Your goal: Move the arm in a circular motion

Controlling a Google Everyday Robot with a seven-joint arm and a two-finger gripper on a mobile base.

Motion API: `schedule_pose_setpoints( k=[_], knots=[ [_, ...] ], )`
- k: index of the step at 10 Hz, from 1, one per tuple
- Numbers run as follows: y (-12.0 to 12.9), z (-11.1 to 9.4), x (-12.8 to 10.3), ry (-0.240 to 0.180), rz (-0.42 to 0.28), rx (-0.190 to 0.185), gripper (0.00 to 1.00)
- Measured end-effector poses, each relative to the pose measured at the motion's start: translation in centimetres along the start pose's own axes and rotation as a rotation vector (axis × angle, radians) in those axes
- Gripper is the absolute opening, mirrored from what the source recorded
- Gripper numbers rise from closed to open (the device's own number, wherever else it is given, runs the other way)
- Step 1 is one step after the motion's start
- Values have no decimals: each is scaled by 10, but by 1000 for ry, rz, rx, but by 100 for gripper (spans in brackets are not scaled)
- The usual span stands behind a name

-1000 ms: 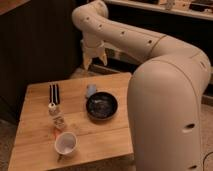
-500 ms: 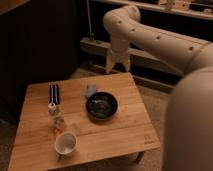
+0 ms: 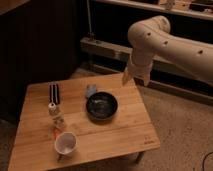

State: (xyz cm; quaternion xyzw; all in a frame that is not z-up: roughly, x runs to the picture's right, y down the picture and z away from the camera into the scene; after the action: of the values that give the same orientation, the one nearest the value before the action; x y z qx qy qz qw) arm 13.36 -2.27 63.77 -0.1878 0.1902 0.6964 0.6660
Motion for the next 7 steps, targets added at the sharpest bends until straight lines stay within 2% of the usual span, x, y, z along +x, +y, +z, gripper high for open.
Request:
schedule_pose_setpoints(
  k=[1,3,5,7],
  knots=[
    [6,0,22,4,-6,3,65],
    [37,-1,64,19,-37,-1,65],
    [71,4,107,53,-79,-20,65],
    [105,12,121,75,-148,-39,65]
  ],
)
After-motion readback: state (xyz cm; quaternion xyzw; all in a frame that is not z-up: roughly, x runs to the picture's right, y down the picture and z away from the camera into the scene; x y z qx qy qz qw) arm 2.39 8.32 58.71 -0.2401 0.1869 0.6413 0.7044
